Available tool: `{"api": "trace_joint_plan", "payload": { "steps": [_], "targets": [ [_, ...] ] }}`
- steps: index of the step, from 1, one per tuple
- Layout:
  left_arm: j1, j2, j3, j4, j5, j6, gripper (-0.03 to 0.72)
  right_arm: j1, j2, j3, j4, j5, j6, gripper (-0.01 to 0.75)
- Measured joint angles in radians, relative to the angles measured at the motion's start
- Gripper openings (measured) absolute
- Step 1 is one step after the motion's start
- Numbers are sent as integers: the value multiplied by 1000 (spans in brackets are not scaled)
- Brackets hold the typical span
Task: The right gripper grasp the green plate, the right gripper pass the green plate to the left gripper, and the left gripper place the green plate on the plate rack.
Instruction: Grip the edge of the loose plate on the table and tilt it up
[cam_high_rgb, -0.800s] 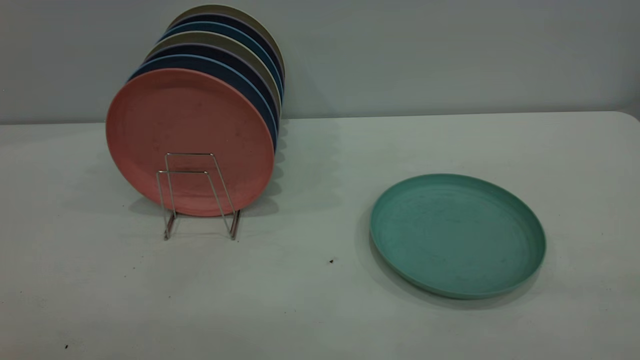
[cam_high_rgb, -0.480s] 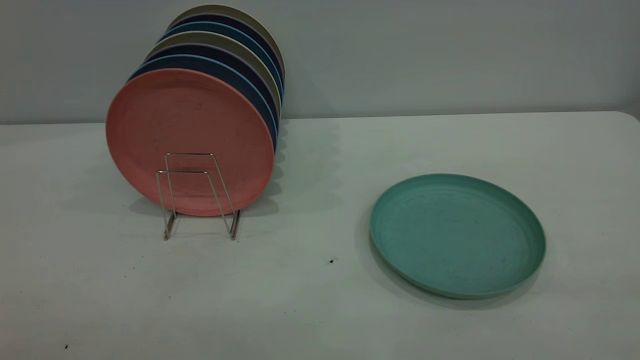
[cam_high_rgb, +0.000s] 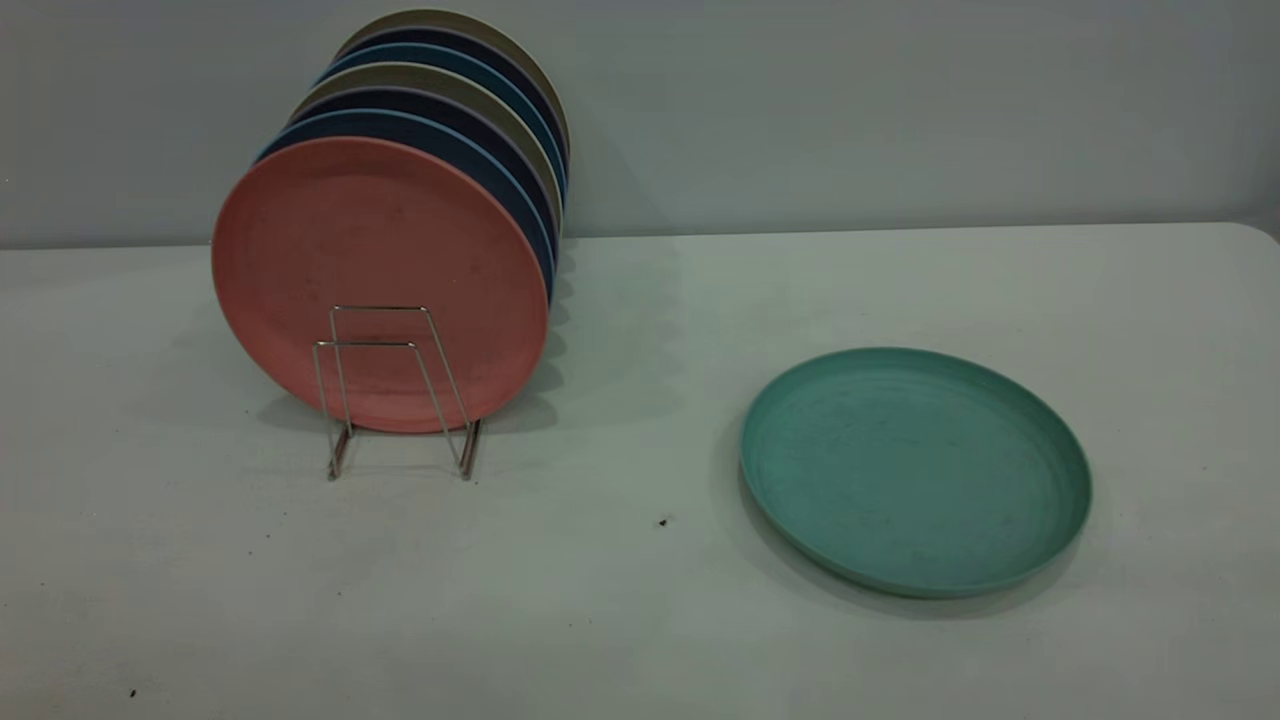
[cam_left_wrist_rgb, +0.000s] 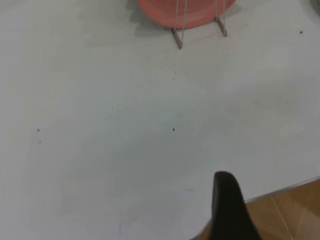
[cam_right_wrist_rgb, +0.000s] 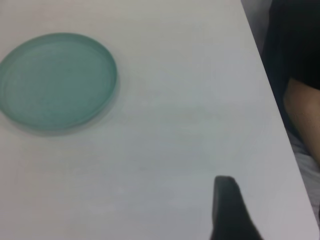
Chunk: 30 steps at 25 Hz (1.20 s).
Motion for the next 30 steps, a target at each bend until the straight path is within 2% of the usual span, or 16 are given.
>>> {"api": "trace_joint_plan", "payload": {
  "steps": [19,23,26,30],
  "targets": [
    [0,0,0,-6,-2,1,474,0,0,0,0,0,0,436],
    [0,12,0,25,-8,-45,474,0,10,-2,0,-2,-12,436],
    [0,98,-14,76,-37,-95,488,0,111,-20,21,-30,-47,436],
    [0,339,-91,85,-149,-107,530,0,323,-54,81,-107,-109,460]
  ]
}}
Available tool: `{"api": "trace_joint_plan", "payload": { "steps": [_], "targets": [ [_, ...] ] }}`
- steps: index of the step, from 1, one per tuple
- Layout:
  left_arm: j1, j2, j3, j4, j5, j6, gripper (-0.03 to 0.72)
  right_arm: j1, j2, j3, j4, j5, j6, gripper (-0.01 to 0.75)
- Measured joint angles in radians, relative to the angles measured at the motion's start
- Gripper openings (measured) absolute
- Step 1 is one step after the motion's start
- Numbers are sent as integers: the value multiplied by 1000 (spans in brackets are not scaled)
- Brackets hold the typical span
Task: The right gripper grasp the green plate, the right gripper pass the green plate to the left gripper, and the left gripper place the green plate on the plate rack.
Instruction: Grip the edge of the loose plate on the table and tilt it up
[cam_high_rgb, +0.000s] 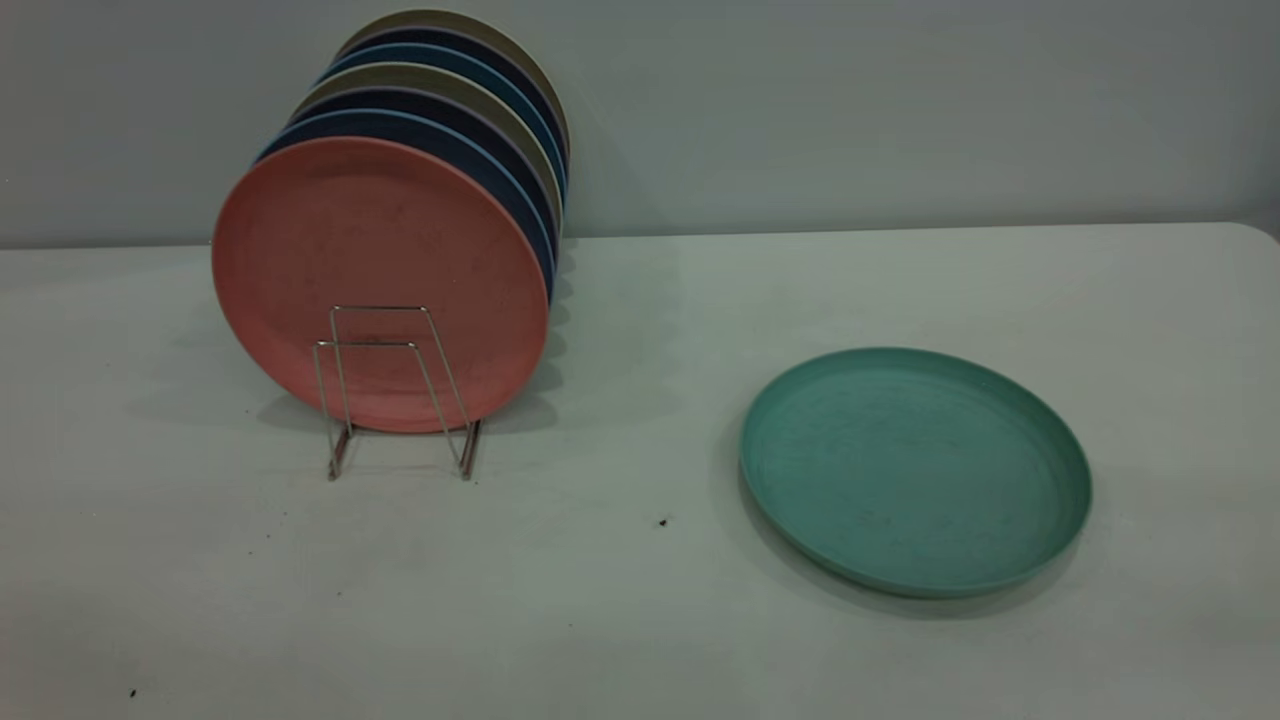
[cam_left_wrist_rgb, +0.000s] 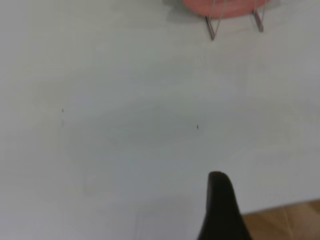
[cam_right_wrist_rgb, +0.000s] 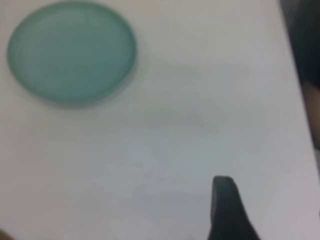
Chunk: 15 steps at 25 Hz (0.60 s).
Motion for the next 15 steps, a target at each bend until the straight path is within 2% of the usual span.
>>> {"api": "trace_joint_plan", "payload": {
  "steps": [5,9,15],
  "targets": [
    [0,364,-117,1,-115,2,550,0,282,-68,30,-120,-19,518],
    [0,609,-193,-6,-188,3,551,0,486,-117,109,-196,-68,529],
    [0,895,-302,-106,-277,44,551,0,800,-130,430,-332,-322,531]
  ]
}}
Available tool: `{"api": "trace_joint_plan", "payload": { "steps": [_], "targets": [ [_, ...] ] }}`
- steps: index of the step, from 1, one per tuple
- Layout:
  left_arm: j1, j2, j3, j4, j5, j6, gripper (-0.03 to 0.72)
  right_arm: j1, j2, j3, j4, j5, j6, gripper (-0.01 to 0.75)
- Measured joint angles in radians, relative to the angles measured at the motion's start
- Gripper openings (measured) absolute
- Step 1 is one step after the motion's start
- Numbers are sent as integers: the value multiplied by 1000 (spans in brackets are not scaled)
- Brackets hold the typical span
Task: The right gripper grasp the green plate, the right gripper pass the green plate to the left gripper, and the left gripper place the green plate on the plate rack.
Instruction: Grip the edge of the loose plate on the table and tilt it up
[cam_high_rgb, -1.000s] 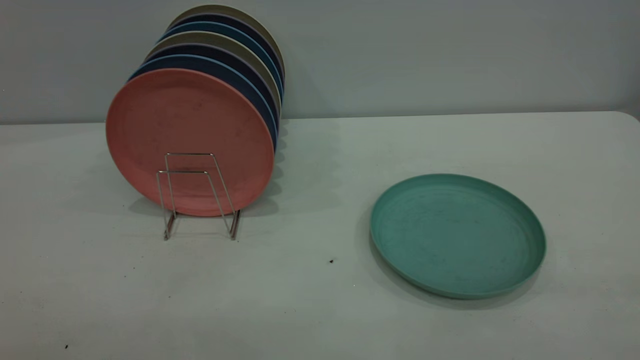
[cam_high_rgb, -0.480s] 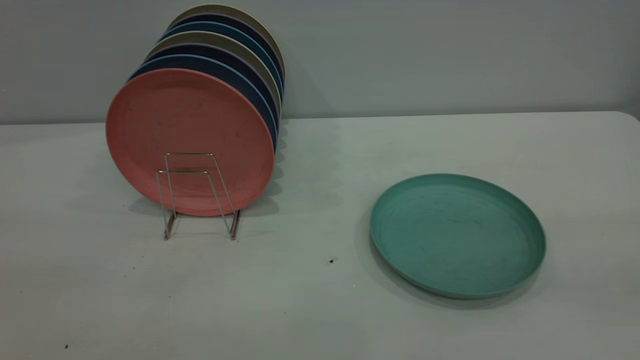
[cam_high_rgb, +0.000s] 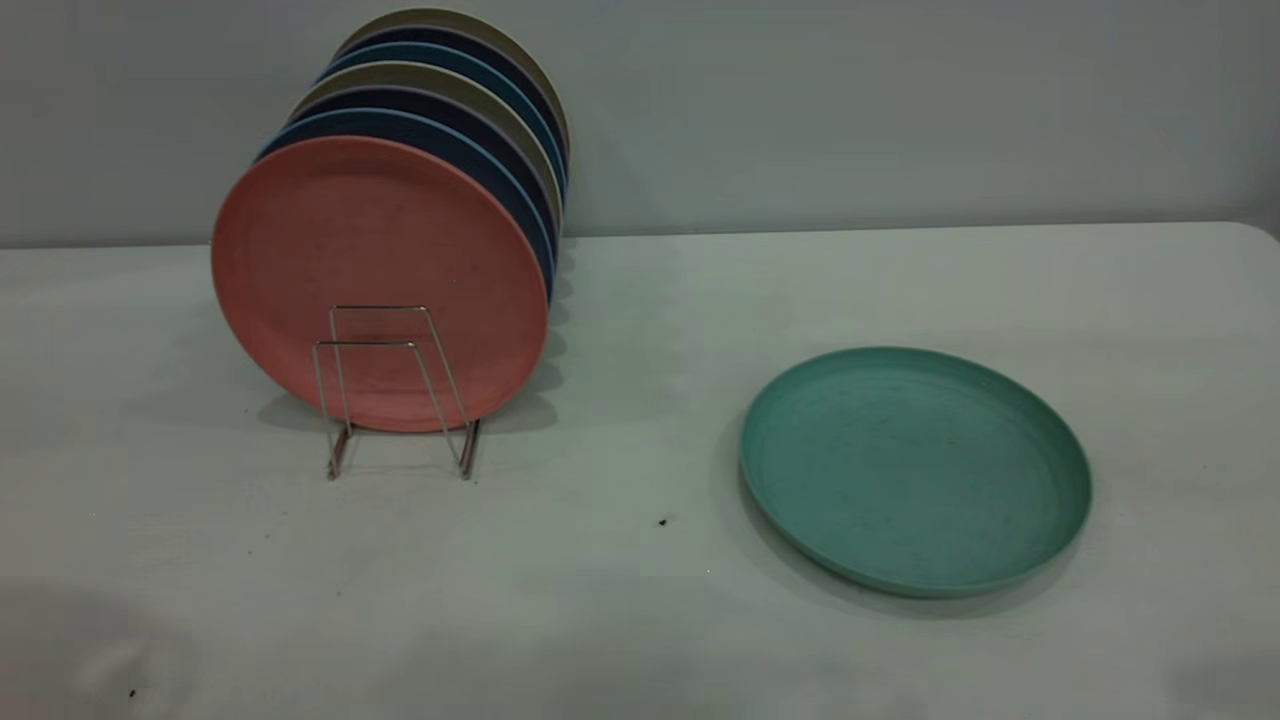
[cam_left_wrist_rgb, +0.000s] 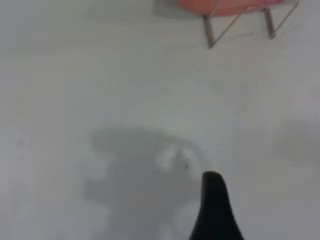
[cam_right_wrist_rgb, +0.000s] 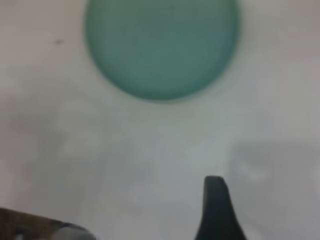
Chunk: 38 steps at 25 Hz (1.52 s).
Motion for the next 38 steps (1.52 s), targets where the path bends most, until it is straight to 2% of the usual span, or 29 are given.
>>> {"api": "trace_joint_plan", "payload": {
  "steps": [4,9,14,17,20,25,32,38],
  "targets": [
    [-8,155,-71,-143,-43,104,551,0,221,-23,244,-68,-225,531],
    [-92,315,-156,-326,-92,267,551,-21,484,-107,434,-90,-402,532],
    [-214,476,-217,-492,-179,375,551,-101,698,-206,537,-81,-490,532],
    [-272,567,-230,-605,-266,433,551,-170,818,-272,568,-47,-519,532],
    [-312,636,-233,-709,-302,513,551,-220,927,-331,609,-18,-547,532],
    [-344,687,-233,-767,-298,578,551,-243,1077,-416,669,17,-613,532],
    [-347,688,-233,-770,-298,584,551,-243,1216,-497,738,63,-643,530],
    [-348,688,-233,-770,-298,585,551,-216,1259,-503,805,71,-699,474]
  ]
}}
